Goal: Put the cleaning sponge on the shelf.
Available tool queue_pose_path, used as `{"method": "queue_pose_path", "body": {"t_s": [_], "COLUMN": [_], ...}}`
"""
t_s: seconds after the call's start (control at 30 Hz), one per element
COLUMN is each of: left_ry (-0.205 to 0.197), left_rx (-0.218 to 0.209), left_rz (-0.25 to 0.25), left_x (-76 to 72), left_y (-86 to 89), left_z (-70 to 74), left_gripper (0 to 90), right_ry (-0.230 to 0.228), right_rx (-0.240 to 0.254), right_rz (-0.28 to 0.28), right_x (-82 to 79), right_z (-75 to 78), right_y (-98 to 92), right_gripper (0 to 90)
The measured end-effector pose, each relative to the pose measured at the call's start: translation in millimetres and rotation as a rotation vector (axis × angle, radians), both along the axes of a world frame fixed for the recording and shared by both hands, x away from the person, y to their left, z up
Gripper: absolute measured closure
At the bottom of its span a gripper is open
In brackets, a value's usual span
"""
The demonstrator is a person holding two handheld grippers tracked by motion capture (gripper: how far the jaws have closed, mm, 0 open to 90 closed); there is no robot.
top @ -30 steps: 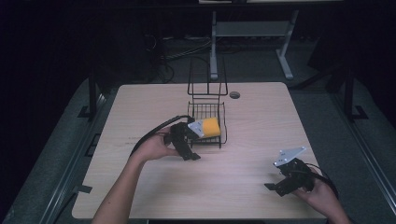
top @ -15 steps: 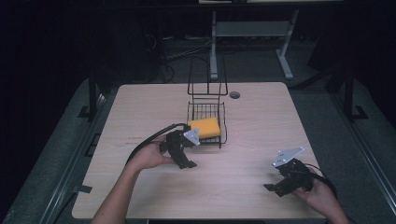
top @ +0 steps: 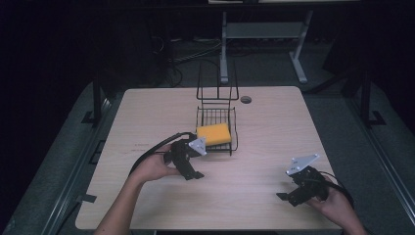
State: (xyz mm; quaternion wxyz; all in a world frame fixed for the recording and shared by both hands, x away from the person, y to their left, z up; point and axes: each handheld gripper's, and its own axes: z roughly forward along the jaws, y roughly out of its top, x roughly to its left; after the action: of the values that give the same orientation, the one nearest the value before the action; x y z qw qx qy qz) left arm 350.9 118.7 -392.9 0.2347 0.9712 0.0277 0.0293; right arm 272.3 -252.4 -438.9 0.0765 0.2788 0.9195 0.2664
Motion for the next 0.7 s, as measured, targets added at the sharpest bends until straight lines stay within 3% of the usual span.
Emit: {"method": "queue_pose_path", "body": {"t_s": [0.3,0.47,0.7], "left_ry": [0.015,0.004,0.022], "left_rx": [0.003,0.018,0.023], "left_rz": [0.016,0.016,0.019], "left_x": [-6.9,-10.5,-13.4], "left_y": [8.4,13.5,15.6], "left_z": [-9.5,-7.5,-6.1], "left_gripper": [19.7,19.9,19.9], "right_ry": [0.002,0.001,-0.027], "right_rx": [-0.001,-0.007,0.016], "right_rz": [0.002,0.003,-0.011], "right_x": [-0.4,-0.1,-2.0], "right_z": [0.2,0.0,3.8], "right_y": [1.1,3.5,2.4], "right_gripper": [13.7,13.7,13.7]}}
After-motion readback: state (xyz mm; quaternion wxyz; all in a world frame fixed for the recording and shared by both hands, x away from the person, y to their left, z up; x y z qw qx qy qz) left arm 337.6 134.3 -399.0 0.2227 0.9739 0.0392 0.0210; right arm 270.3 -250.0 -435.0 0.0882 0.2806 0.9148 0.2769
